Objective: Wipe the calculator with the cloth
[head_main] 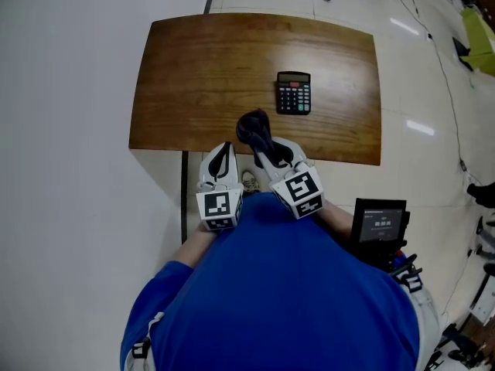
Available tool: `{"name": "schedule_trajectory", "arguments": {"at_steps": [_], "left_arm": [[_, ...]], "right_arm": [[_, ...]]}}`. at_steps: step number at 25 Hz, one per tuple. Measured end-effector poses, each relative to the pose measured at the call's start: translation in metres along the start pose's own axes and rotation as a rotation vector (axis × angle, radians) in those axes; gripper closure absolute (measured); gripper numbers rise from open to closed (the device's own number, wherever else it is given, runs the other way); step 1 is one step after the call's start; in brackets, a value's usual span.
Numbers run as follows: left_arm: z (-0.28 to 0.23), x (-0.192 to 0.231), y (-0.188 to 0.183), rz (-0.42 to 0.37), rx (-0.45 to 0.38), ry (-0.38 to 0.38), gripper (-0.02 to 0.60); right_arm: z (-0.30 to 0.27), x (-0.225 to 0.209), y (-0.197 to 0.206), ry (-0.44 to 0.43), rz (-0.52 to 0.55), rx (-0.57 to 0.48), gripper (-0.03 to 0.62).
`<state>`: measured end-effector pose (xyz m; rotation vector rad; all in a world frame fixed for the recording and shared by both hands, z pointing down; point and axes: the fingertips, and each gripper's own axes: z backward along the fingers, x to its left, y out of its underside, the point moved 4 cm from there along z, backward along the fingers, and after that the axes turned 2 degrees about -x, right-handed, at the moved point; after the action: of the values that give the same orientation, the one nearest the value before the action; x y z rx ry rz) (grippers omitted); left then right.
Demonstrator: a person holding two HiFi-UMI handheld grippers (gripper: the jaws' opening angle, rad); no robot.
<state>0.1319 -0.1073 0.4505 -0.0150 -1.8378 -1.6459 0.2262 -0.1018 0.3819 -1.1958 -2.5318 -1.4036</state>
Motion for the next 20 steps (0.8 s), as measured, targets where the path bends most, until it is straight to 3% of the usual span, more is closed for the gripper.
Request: {"name": "schedule_trajectory", "arguments": {"at_steps": [6, 13, 20], "left_arm": [[0.022, 0.005, 0.011, 0.051, -0.048, -0.071, 0.574], [0.012, 0.002, 0.008, 0.036, -0.006, -0.008, 0.574], [0.022, 0.009, 0.002, 0.009, 0.022, -0.031, 0.575]], "right_arm": [[0.002, 0.012, 0.002, -0.039, 0.070, 0.011, 0.522], [0.002, 0.001, 0.008, 0.011, 0.016, 0.030, 0.522], [-0.001, 0.006, -0.001, -0.001, 0.000, 0.007, 0.522]]}}
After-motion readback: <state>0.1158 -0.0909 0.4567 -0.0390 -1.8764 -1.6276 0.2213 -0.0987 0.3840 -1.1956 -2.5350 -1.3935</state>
